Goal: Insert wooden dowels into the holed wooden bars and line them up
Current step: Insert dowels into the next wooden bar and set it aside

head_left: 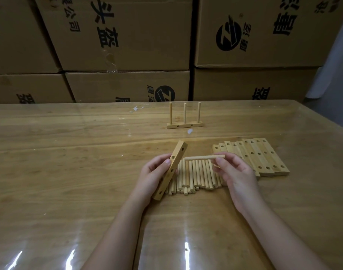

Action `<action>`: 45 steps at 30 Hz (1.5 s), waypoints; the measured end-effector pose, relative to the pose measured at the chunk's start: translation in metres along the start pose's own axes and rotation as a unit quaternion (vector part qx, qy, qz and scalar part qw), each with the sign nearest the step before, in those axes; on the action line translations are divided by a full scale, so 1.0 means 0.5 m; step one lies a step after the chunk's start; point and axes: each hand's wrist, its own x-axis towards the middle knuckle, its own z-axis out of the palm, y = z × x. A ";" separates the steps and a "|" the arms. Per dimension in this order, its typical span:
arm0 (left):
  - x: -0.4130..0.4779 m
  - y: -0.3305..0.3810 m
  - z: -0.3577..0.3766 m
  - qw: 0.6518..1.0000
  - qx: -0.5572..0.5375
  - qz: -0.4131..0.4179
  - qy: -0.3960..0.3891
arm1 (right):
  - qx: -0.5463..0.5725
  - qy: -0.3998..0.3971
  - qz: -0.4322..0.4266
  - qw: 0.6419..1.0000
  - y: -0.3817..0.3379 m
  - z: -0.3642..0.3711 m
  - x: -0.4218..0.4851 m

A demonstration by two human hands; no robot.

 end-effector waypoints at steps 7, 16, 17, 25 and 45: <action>0.000 -0.004 -0.002 1.000 -0.007 0.009 0.011 | 0.037 -0.022 -0.030 0.999 -0.005 0.003 -0.004; -0.003 -0.001 0.000 0.997 -0.033 0.038 0.056 | -0.128 -0.061 -0.075 0.987 0.016 0.010 -0.003; -0.003 0.000 0.001 0.997 -0.034 0.044 0.060 | -0.133 -0.073 -0.084 0.985 0.018 0.011 -0.005; -0.016 0.003 0.045 0.998 -0.010 0.058 0.023 | -0.482 0.015 -0.388 0.786 0.009 0.007 -0.020; -0.026 -0.008 0.075 0.998 0.007 0.065 -0.013 | -0.464 -0.014 -0.434 0.772 0.005 -0.002 -0.012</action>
